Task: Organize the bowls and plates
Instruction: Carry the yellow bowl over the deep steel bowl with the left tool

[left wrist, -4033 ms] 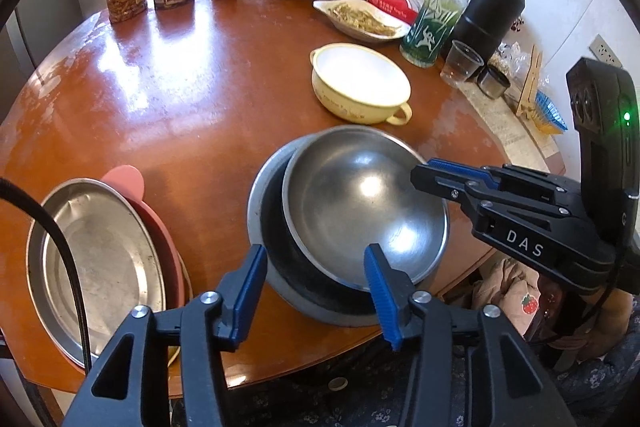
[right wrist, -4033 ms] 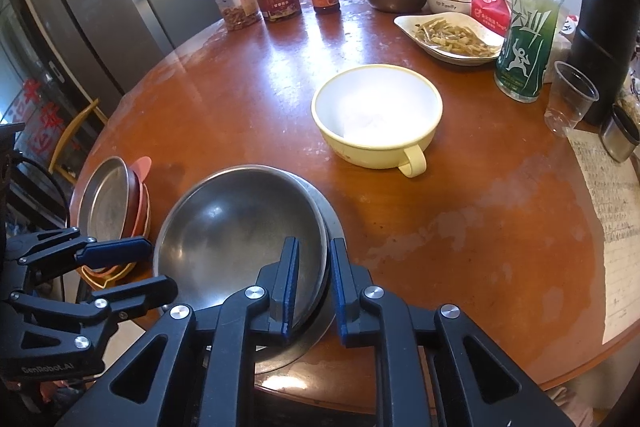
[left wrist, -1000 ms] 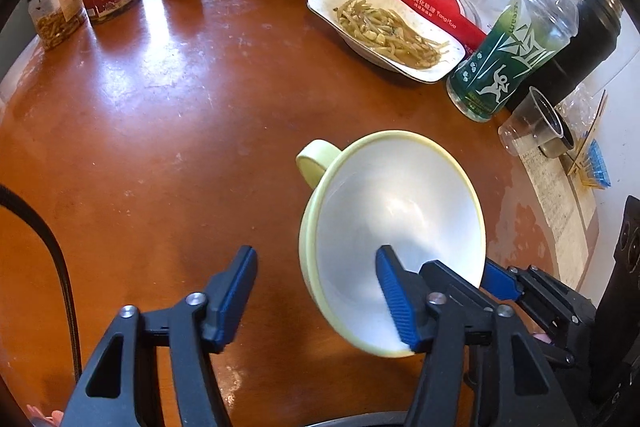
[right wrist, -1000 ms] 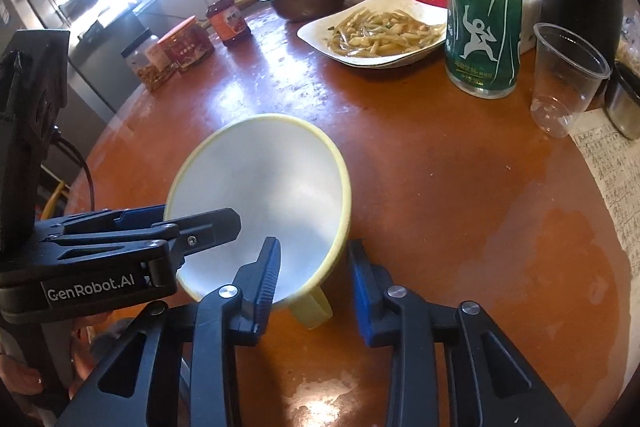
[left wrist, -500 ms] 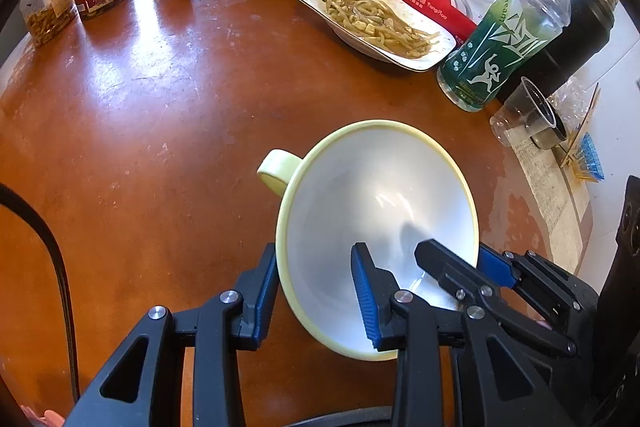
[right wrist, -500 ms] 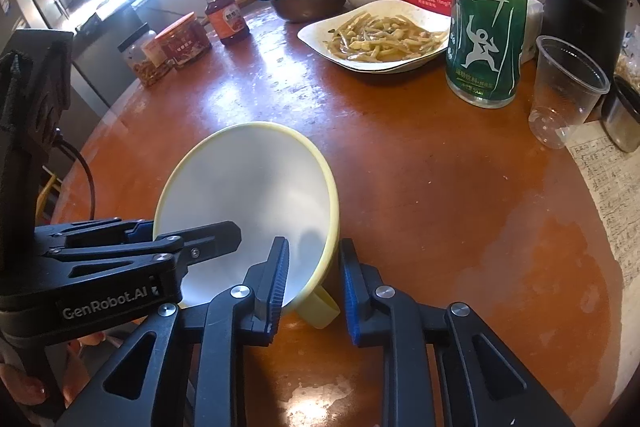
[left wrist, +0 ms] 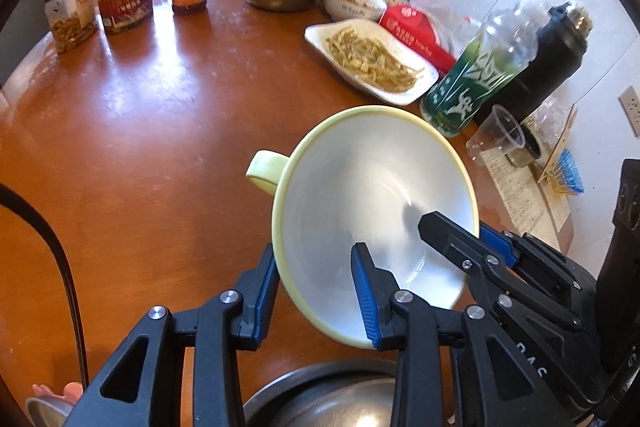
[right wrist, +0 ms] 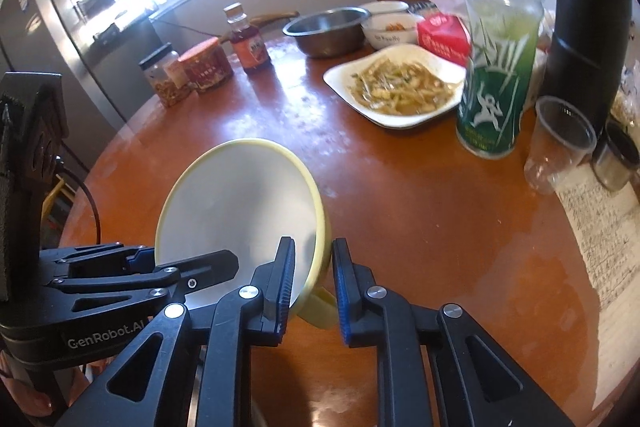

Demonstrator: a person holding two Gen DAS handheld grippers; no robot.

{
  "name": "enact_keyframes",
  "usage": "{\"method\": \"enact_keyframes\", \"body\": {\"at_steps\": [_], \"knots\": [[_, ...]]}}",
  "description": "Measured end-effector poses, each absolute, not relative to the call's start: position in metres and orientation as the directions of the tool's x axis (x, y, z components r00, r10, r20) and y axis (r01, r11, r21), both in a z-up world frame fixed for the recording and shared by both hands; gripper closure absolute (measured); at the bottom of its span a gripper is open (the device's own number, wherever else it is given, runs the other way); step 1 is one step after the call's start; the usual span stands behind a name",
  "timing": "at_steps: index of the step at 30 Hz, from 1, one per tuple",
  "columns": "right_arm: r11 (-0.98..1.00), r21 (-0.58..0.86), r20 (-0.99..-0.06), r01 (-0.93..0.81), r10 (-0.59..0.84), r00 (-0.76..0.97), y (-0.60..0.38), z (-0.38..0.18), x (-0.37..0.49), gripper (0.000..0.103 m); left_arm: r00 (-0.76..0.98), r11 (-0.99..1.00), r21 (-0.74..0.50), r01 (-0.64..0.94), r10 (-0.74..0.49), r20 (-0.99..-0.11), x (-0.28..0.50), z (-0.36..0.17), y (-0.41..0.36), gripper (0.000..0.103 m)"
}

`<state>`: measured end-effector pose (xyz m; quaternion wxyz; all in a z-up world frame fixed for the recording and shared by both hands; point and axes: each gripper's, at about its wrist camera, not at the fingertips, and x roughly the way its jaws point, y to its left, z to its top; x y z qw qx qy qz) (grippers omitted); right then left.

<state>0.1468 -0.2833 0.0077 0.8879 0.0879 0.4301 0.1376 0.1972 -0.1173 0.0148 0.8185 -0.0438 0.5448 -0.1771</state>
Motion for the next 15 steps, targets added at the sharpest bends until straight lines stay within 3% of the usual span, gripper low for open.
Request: {"method": "enact_keyframes", "body": {"at_steps": [15], "knots": [[0.935,0.255,-0.7,-0.247,0.354,0.62,-0.254,0.043,0.114,0.084,0.406,0.936,-0.268,0.23,-0.342,-0.848,0.158,0.047,-0.084,0.066]]}}
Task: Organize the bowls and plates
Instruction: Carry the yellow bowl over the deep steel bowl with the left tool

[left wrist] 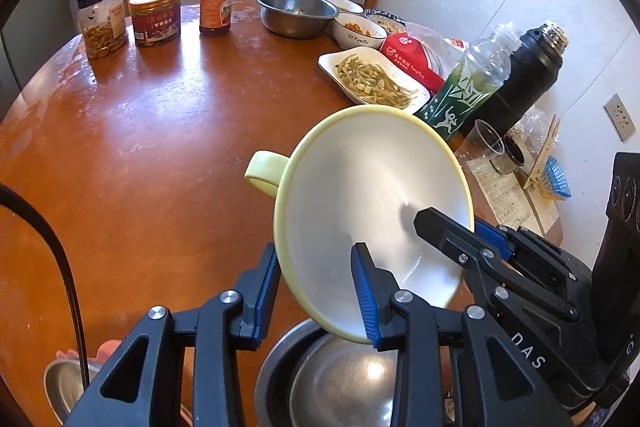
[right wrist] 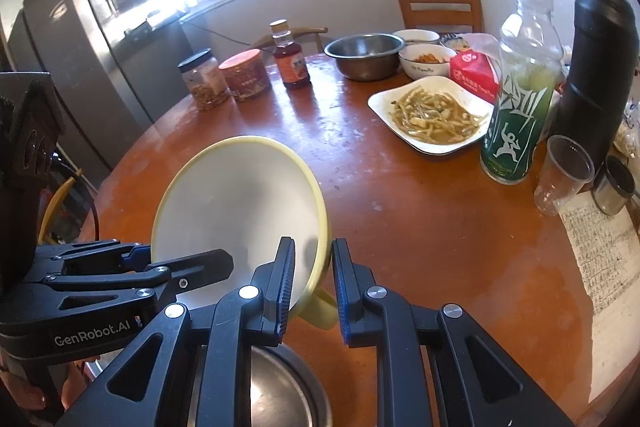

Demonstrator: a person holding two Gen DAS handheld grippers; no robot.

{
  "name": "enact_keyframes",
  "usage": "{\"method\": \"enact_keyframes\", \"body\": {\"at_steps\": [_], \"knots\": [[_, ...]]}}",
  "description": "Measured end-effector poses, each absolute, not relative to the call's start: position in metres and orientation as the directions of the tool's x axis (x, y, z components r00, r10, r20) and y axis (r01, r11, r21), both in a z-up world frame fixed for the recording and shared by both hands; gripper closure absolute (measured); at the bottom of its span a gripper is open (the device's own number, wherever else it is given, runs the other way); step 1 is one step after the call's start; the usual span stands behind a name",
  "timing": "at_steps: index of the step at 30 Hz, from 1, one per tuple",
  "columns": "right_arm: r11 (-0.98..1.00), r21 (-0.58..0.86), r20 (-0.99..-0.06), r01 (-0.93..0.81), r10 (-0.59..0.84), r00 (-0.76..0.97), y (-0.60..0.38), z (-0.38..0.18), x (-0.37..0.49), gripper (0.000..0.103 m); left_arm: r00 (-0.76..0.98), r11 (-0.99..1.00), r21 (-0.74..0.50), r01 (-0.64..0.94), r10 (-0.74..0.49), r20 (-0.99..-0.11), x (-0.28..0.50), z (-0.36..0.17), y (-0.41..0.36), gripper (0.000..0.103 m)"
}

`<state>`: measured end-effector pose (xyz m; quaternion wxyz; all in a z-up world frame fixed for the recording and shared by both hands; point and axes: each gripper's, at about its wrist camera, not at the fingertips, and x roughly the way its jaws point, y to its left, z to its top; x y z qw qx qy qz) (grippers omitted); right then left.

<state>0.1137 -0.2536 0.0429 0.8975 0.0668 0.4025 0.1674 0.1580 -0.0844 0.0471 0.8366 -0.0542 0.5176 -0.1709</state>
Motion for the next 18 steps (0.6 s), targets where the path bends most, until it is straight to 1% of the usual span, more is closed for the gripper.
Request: {"method": "enact_keyframes", "body": {"at_steps": [18], "knots": [[0.923,0.229,-0.684,-0.31,0.379,0.623,-0.242,0.06,0.058,0.084,0.415,0.93,-0.275,0.242,-0.356,-0.838,0.098,0.055,-0.067,0.066]]}}
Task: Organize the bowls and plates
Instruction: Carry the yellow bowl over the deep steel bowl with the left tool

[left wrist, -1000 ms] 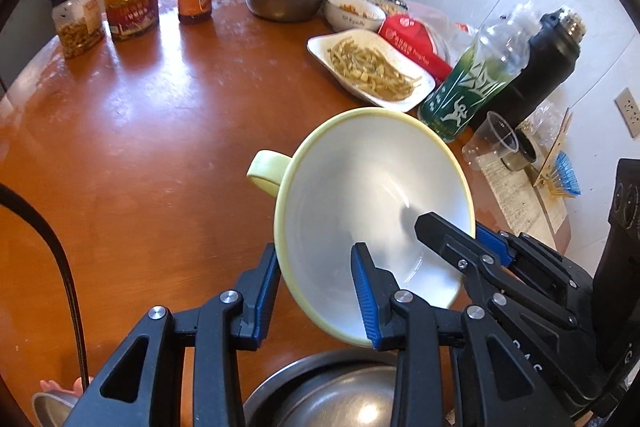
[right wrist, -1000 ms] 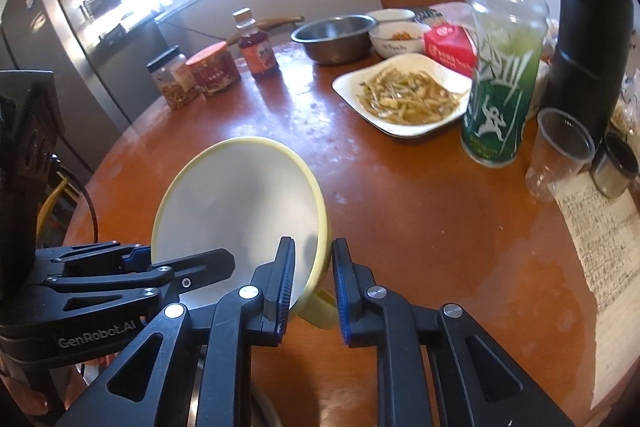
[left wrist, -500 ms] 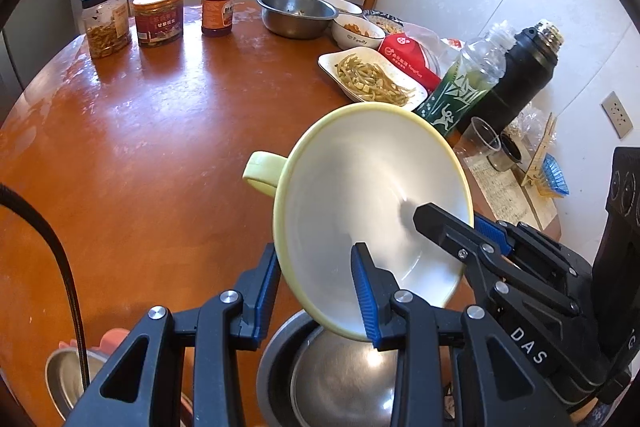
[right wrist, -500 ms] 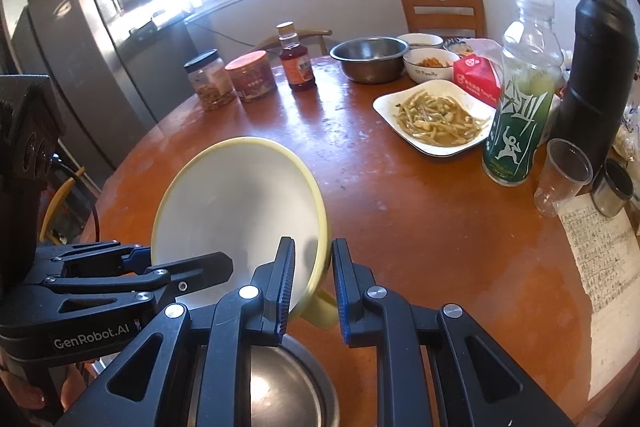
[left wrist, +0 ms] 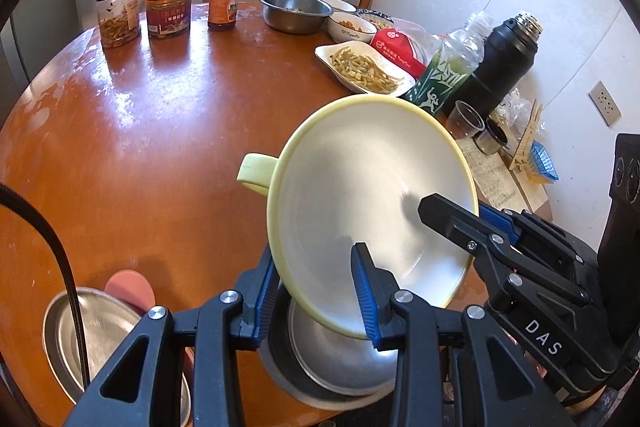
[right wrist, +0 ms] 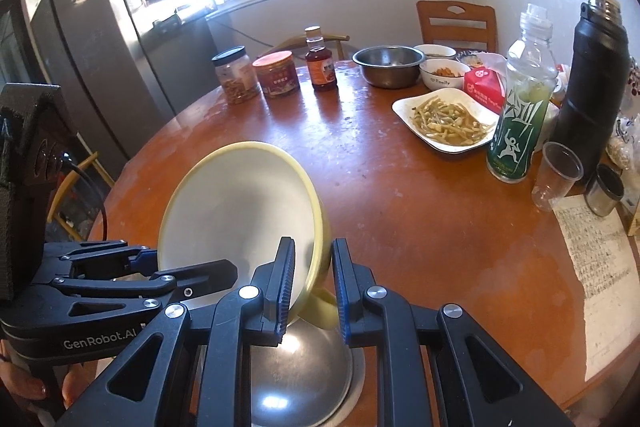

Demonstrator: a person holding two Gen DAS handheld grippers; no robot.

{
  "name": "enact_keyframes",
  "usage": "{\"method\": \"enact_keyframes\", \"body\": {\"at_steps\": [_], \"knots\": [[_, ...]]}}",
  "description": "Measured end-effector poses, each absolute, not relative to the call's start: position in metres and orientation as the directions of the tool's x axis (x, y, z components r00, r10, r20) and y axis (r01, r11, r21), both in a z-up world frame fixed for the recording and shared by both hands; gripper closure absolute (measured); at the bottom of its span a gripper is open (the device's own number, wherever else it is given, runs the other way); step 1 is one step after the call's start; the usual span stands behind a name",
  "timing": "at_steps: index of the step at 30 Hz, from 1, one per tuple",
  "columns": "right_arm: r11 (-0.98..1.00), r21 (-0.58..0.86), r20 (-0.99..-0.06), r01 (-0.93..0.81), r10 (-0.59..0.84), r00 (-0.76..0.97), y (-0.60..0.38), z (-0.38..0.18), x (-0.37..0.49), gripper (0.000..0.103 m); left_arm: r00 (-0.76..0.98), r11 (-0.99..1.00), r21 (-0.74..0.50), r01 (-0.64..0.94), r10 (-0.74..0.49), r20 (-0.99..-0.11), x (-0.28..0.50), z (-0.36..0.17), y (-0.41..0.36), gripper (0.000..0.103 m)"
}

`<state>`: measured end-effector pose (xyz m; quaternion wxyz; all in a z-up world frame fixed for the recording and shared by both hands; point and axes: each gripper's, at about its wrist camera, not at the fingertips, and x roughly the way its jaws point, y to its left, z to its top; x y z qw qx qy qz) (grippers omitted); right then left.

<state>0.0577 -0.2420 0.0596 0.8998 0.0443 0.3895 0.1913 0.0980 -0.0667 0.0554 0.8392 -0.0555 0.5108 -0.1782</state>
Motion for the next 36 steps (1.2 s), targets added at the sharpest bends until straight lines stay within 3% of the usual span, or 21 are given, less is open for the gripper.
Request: {"method": "enact_keyframes", "body": {"at_steps": [36], "knots": [[0.917,0.198,-0.716,-0.345,0.376,0.588,-0.249,0.039,0.012,0.084,0.366,0.933,-0.255,0.255,-0.337,-0.868,0.044,0.029,-0.078,0.066]]}}
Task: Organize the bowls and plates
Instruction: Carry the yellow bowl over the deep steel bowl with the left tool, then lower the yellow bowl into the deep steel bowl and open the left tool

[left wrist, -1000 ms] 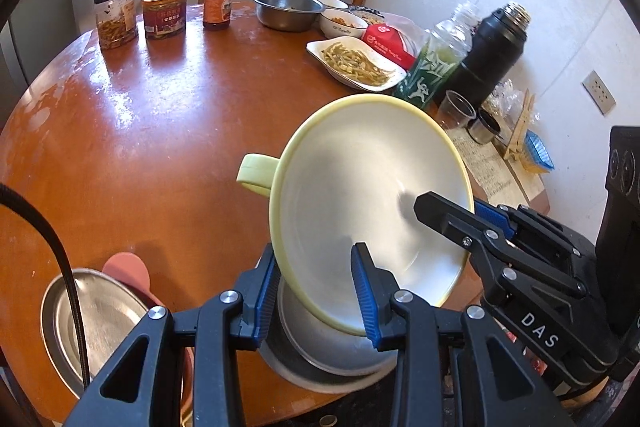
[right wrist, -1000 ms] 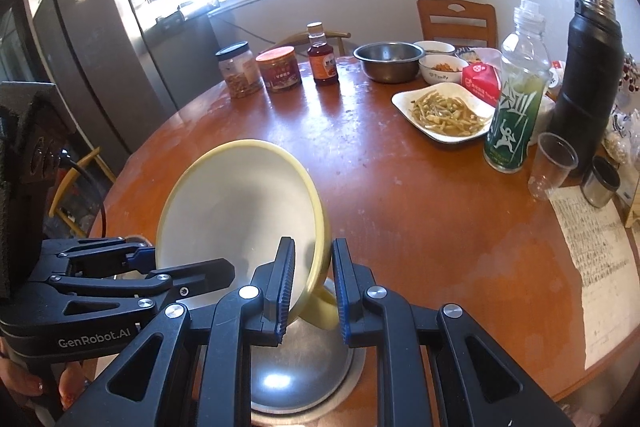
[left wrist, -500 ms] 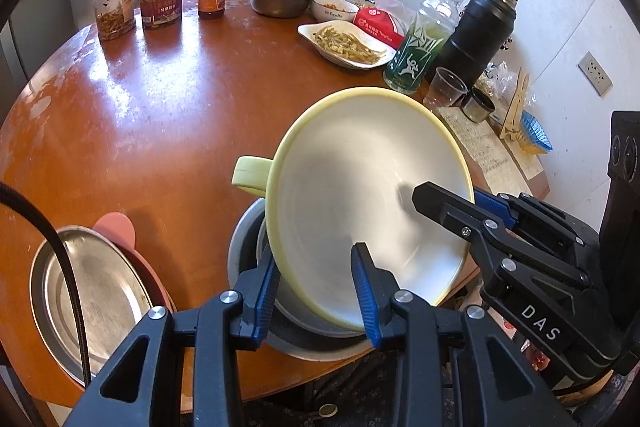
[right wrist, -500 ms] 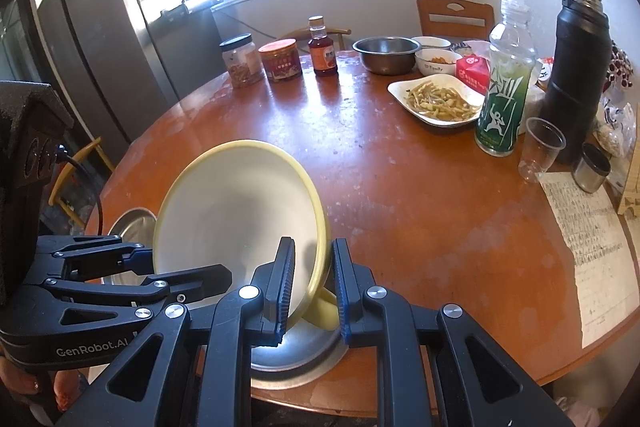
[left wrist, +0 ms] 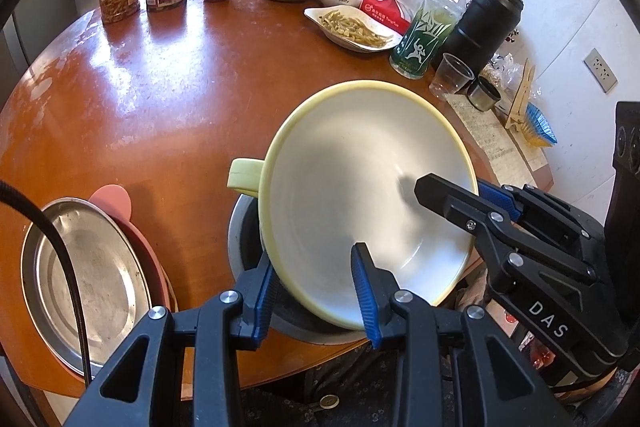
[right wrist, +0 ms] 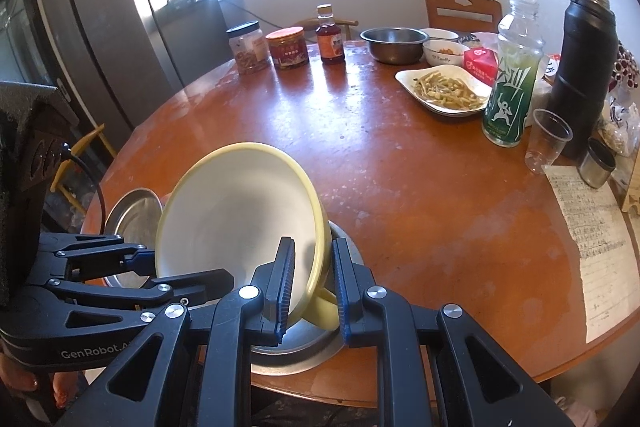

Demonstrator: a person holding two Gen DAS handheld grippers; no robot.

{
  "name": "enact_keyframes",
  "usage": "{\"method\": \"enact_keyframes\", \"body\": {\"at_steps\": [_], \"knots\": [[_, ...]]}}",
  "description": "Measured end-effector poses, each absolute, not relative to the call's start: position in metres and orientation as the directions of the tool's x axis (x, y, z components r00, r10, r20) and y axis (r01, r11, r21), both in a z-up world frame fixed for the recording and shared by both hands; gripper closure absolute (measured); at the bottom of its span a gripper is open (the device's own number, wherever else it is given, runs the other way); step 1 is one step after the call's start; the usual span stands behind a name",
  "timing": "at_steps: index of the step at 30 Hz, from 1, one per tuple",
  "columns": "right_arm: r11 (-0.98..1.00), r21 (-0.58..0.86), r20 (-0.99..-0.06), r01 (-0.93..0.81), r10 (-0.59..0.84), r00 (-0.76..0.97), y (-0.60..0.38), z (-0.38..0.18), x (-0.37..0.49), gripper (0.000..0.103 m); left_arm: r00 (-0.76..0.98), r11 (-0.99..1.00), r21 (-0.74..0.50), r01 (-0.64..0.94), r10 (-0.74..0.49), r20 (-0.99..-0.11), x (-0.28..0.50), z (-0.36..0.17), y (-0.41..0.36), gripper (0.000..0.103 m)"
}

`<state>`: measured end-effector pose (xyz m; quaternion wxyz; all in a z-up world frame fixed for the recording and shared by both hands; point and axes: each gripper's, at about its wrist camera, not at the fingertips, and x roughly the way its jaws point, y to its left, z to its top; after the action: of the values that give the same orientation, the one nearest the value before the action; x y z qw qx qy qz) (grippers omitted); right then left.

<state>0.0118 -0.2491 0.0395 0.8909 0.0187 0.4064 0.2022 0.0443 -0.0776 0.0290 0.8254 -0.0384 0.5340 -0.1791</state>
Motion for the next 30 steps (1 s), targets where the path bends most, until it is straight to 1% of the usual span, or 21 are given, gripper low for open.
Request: {"method": "enact_keyframes", "body": {"at_steps": [15,30], "knots": [[0.919,0.187,-0.745,-0.346,0.362,0.56,-0.245,0.029,0.022,0.084,0.354,0.933,-0.252,0.257,-0.333,-0.874,0.048,0.024,-0.077,0.066],[0.921,0.166,-0.771,-0.352,0.343,0.537,-0.244,0.018,0.029,0.084,0.377,0.945,-0.179,0.273,-0.276,-0.884,0.043,0.026,-0.087,0.066]]}}
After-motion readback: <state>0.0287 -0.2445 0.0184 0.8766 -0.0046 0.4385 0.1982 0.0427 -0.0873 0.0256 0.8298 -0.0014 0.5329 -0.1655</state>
